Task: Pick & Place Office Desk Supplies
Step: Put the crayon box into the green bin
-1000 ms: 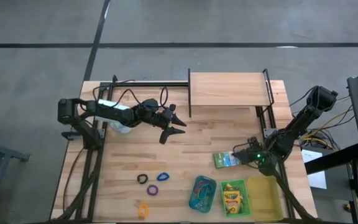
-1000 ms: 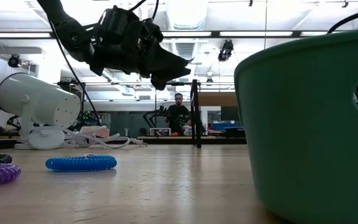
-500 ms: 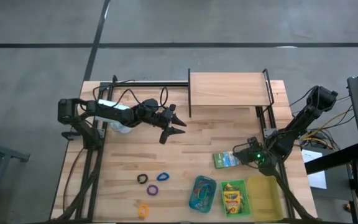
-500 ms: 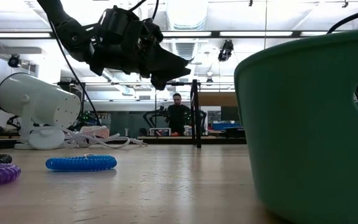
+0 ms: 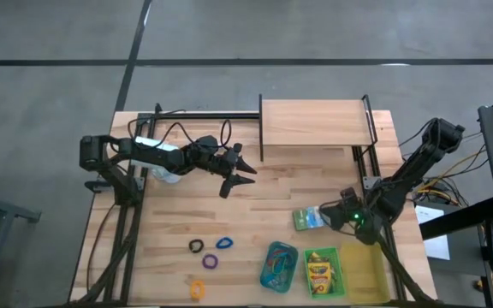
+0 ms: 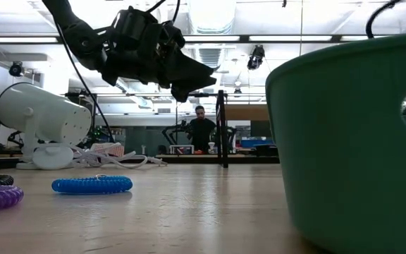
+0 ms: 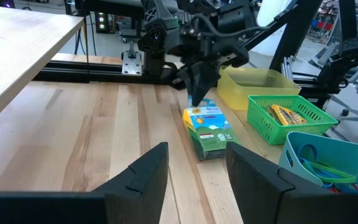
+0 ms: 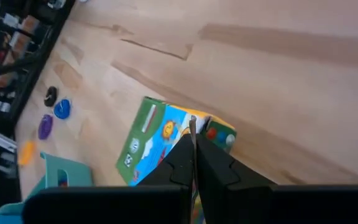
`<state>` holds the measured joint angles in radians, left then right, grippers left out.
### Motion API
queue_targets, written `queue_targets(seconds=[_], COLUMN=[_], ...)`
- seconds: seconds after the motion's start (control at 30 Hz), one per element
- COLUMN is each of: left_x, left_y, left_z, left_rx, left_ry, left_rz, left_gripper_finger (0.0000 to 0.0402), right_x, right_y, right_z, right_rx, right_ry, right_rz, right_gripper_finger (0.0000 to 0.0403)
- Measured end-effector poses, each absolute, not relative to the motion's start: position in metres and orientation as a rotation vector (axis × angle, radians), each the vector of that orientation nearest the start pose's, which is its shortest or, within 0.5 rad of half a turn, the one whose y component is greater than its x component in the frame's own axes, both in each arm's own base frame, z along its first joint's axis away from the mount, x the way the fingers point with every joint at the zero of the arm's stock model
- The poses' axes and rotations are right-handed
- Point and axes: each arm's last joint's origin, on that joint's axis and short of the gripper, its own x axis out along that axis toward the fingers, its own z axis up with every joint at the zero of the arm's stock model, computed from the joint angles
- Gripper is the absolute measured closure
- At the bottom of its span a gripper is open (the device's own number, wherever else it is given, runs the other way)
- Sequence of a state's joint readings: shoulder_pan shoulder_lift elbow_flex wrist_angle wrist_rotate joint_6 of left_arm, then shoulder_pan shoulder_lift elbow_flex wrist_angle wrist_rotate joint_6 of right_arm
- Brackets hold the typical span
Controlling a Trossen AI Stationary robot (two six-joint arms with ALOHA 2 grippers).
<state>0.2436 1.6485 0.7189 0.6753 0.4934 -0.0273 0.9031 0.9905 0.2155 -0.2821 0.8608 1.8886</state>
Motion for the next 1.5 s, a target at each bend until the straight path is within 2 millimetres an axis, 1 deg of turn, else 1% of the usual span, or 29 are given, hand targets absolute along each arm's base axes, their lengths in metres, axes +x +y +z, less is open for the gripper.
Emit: queue_targets(seconds=[0.1,0.17,0.47,0.7,0.83,1.03,1.23,1.5], left_x=[0.319,0.319,0.319,0.319,0.319,0.319,0.319,0.319], left_y=[0.065,0.065,0.065,0.065,0.065,0.065,0.065,0.065], left_z=[0.183,0.183,0.183,0.183,0.183,0.183,0.183,0.183], left_rx=[-0.119,-0.119,-0.119,-0.119,-0.119,-0.119,-0.119,-0.119], left_ry=[0.242,0.242,0.241,0.242,0.242,0.241,0.241,0.241], left_rz=[-0.245,-0.245,-0.245,-0.245,-0.245,-0.246,-0.245,-0.245], left_gripper_finger=[0.0236,0.0236,0.0236,0.0236,0.0236,0.0236,0.0236,0.0236], right_x=[0.103,0.105,0.112,0.117,0.12,0.127,0.143,0.165], right_y=[0.095,0.097,0.106,0.113,0.118,0.134,0.163,0.2], right_z=[0.133,0.146,0.214,0.264,0.286,0.309,0.317,0.326], right_rx=[0.929,0.888,0.686,0.606,0.613,0.616,0.618,0.637], right_ry=[0.444,0.443,0.499,0.52,0.592,0.746,0.935,1.079], right_rz=[-0.555,-0.573,-0.582,-0.491,-0.4,-0.261,-0.164,-0.088], right_gripper_finger=[0.0395,0.0395,0.0395,0.0395,0.0395,0.0395,0.0395,0.0395])
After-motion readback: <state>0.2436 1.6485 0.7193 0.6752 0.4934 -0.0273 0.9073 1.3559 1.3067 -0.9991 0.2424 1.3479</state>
